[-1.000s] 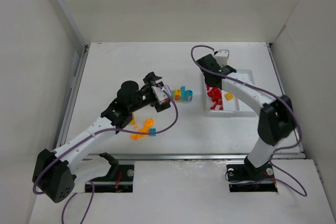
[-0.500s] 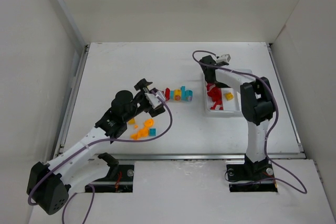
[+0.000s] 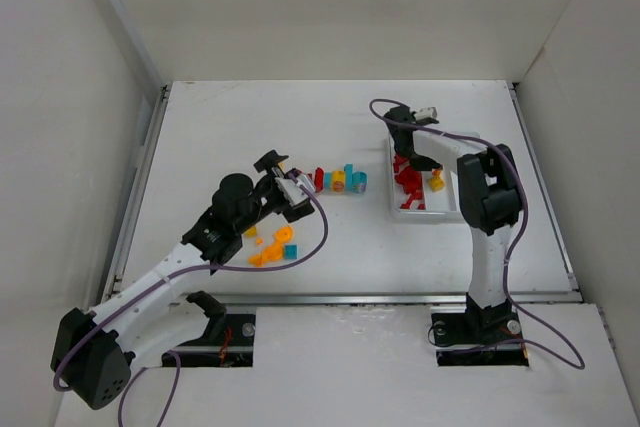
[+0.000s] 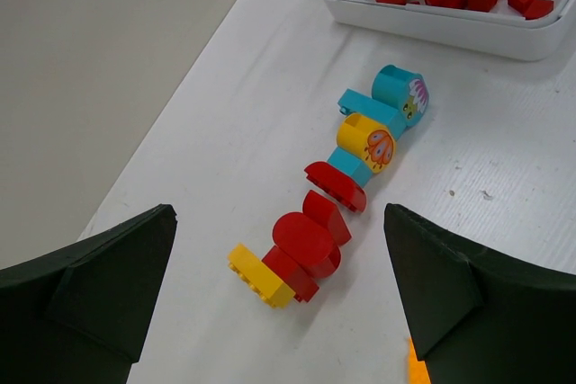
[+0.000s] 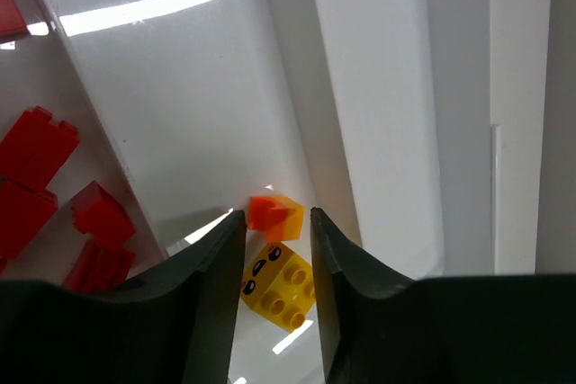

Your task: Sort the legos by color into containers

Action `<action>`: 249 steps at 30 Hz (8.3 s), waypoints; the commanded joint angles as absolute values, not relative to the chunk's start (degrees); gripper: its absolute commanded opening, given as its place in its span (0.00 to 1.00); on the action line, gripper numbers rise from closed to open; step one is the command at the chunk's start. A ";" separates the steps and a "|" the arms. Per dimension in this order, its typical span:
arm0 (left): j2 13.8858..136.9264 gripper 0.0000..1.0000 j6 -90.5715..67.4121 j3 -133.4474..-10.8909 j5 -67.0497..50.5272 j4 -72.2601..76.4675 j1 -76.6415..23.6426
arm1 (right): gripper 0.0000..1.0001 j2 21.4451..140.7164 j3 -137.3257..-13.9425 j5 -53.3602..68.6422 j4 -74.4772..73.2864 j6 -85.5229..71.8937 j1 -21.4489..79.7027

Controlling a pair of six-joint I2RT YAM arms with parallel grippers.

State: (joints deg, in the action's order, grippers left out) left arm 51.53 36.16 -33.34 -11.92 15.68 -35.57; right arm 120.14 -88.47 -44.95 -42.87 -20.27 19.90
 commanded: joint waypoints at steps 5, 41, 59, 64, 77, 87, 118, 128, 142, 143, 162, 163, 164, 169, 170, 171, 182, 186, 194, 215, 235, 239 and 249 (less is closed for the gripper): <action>50.19 1.00 36.65 -32.87 -11.51 19.07 -35.77 | 0.50 119.53 -89.83 -42.28 -41.40 -19.69 20.13; 58.53 0.91 81.32 -36.37 -14.94 -27.06 -30.42 | 0.67 79.01 -71.72 -16.09 -32.17 -15.12 35.40; 66.08 1.00 89.47 -32.61 -6.77 -24.53 -24.52 | 0.73 80.07 -68.99 -10.46 -27.86 -12.22 39.46; 68.11 0.96 93.77 -32.61 -6.24 -22.94 -23.30 | 0.73 80.68 -68.99 -10.46 -26.72 -11.69 39.46; 73.56 0.35 105.81 -33.13 -7.56 -25.05 -23.29 | 0.73 84.02 -70.14 -10.55 -27.24 -10.63 39.46; 73.04 0.00 97.50 -36.03 -8.86 -25.05 -23.29 | 0.73 85.08 -72.94 -11.60 -27.25 -11.16 39.46; 111.16 0.00 20.40 -88.31 -48.96 28.82 -43.32 | 0.81 61.96 -71.55 -32.26 -31.46 -26.72 14.77; 128.57 0.00 15.39 -102.12 -43.95 35.51 -47.46 | 0.81 60.74 -68.30 -32.78 -31.99 -22.95 14.77; 133.68 0.86 21.27 -101.51 -39.99 36.04 -51.15 | 0.84 59.15 -66.62 -33.84 -30.32 -16.87 14.77; 133.68 0.97 21.27 -101.51 -39.03 36.04 -51.15 | 0.84 59.15 -66.62 -33.84 -30.32 -16.87 14.77; 96.18 1.00 35.74 -70.52 -35.08 29.20 -44.92 | 0.84 60.38 -74.00 -11.12 -36.91 -9.84 14.77; 90.58 1.00 36.99 -65.35 -33.94 24.66 -43.08 | 0.84 60.38 -74.00 -9.16 -36.91 -10.63 14.77; 88.00 1.00 38.66 -63.21 -32.19 21.74 -42.02 | 0.84 60.38 -73.22 -5.49 -35.87 -10.63 14.77; 73.15 1.00 39.65 -52.49 -21.30 9.06 -36.31 | 0.84 59.77 -67.07 -5.26 -32.26 -14.32 24.13; 68.43 1.00 37.29 -49.51 -18.49 8.01 -34.12 | 0.84 61.07 -65.15 -6.32 -31.56 -15.37 26.08; 66.29 0.98 32.39 -48.35 -12.37 7.48 -32.80 | 0.84 62.04 -64.52 -7.11 -31.55 -15.38 28.19; 50.10 0.98 10.64 -38.23 23.11 5.28 -14.34 | 0.84 90.24 -69.51 1.83 -24.35 2.18 56.59; 46.07 0.98 8.71 -33.33 27.15 5.35 -12.92 | 0.83 100.96 -76.36 5.80 -23.56 9.04 61.77; 40.97 0.98 2.91 -27.61 27.95 5.98 -10.11 | 0.82 109.59 -80.42 5.27 -20.23 11.16 63.72; 39.20 0.98 2.99 -24.70 26.54 8.79 -6.86 | 0.08 114.36 -80.25 4.13 -14.95 6.50 64.86; 38.14 0.98 12.91 -26.28 -2.18 7.12 -4.22 | 0.00 78.83 -68.37 -14.65 -33.17 -18.54 16.48; 38.14 0.98 18.89 -26.28 -6.33 6.24 -4.22 | 0.00 80.60 -66.72 -20.04 -35.26 -19.16 7.60; 38.14 0.98 18.90 -25.14 -5.63 6.24 -4.22 | 0.00 85.78 -61.00 -16.44 -27.69 -21.62 -2.37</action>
State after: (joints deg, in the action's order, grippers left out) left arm 39.13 18.00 -25.08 -4.25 5.21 -4.40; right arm 85.34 -60.69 -16.82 -30.87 -19.97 -2.70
